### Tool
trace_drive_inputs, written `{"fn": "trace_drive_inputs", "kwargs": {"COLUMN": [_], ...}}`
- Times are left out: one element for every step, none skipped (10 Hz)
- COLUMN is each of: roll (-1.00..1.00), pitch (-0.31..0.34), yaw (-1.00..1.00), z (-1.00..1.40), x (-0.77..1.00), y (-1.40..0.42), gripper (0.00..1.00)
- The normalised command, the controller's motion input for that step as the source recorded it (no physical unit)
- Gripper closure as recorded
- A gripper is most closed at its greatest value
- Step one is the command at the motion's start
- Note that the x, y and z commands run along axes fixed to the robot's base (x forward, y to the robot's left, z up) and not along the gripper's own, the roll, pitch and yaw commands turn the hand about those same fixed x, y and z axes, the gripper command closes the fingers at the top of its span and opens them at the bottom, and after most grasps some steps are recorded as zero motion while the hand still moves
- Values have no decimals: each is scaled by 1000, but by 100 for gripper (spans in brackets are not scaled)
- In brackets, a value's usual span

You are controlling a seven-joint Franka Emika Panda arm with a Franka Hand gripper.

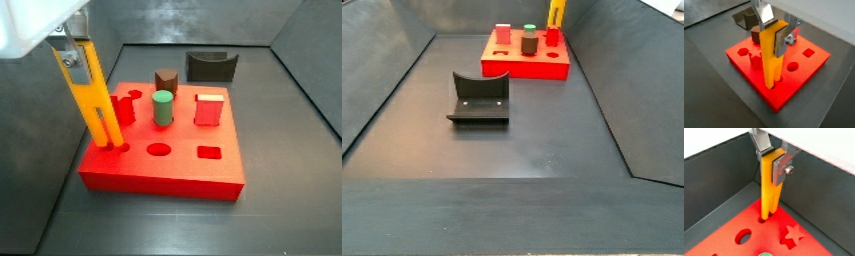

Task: Pick up the square-circle object. Move up. Rotate the square-circle object. Place the square-circle object on the fixture. Regrasp the square-circle object. Move to above the board. Insert the square-circle object.
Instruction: Insert the square-circle object.

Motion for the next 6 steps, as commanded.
{"fn": "trace_drive_inputs", "kwargs": {"roll": [-133,-106,-43,0,37,137], "pitch": [-76,-37,-3,0,49,153], "yaw": [37,63,34,26,0,-146], "z": [-183,-143,-149,-194,-249,-366], "x": [191,189,63,0,17,0], "y": [0,0,0,0,0,9], "gripper": [100,100,100,100,100,100]}}
